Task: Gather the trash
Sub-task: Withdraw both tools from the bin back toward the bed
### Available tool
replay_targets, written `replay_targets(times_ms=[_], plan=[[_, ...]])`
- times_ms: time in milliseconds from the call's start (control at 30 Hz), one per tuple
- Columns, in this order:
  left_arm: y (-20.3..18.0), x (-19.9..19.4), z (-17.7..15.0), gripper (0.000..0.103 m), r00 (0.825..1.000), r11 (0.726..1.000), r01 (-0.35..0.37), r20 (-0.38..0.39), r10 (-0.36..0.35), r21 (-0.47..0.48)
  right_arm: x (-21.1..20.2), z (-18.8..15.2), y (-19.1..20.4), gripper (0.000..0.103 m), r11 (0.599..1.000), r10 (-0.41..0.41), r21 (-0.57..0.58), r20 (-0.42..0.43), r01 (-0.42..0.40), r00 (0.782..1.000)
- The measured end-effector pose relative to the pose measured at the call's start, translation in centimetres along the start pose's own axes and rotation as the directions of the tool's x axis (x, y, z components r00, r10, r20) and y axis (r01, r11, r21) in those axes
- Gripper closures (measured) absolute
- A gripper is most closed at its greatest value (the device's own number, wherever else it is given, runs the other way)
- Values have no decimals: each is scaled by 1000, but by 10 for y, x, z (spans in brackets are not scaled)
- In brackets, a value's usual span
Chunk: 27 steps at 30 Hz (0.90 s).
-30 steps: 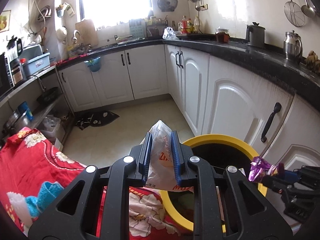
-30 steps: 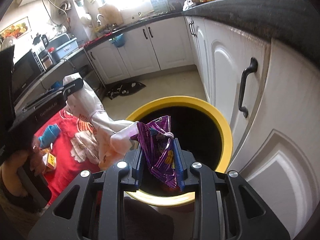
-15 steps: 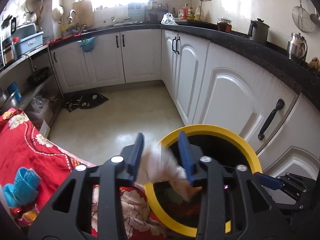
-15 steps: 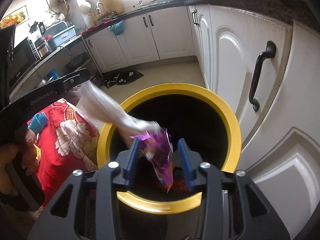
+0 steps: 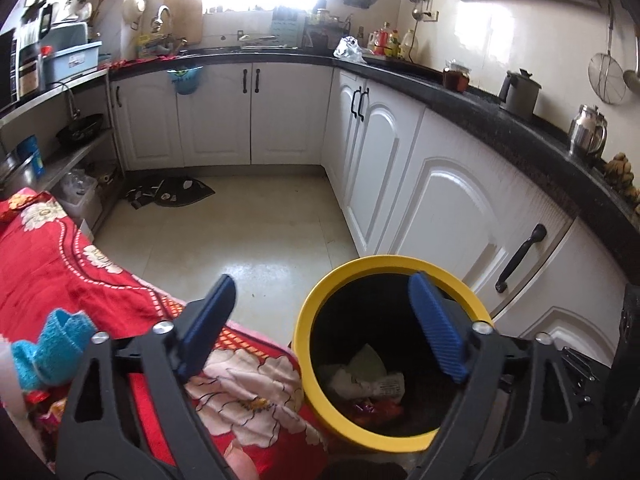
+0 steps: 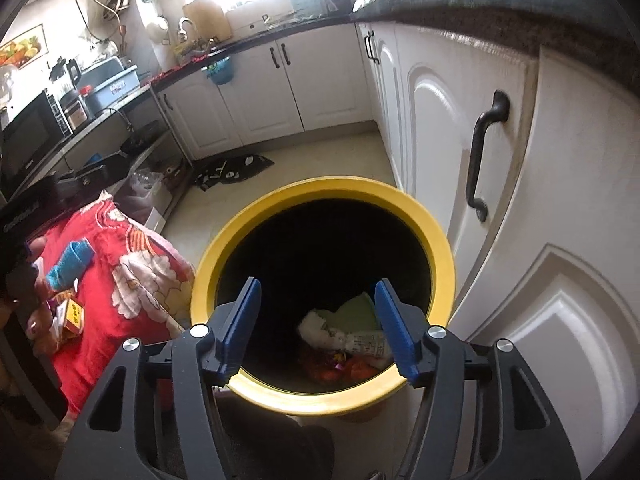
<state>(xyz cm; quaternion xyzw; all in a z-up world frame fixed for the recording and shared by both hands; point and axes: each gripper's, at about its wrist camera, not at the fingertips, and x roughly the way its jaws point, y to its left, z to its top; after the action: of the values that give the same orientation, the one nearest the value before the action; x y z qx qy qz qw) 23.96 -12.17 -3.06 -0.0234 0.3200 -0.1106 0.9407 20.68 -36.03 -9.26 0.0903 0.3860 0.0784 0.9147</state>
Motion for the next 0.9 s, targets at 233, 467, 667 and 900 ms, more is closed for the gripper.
replay_targets(times_ms=[233, 467, 667, 900], plan=[[13, -29, 1, 11, 999, 1000, -24, 38, 25, -19, -21, 9, 11, 37, 1000, 8, -9, 54, -8, 999], [28, -57, 1, 11, 995, 998, -57, 78, 60, -39, -38, 14, 29, 33, 999, 40, -33, 93, -37, 995], [41, -80, 1, 11, 988, 994, -90, 120, 96, -55, -50, 18, 47, 32, 996, 75, -60, 115, -69, 991], [61, -103, -2, 11, 979, 988, -127, 151, 139, -86, -59, 17, 70, 32, 989, 123, -94, 124, -112, 985]])
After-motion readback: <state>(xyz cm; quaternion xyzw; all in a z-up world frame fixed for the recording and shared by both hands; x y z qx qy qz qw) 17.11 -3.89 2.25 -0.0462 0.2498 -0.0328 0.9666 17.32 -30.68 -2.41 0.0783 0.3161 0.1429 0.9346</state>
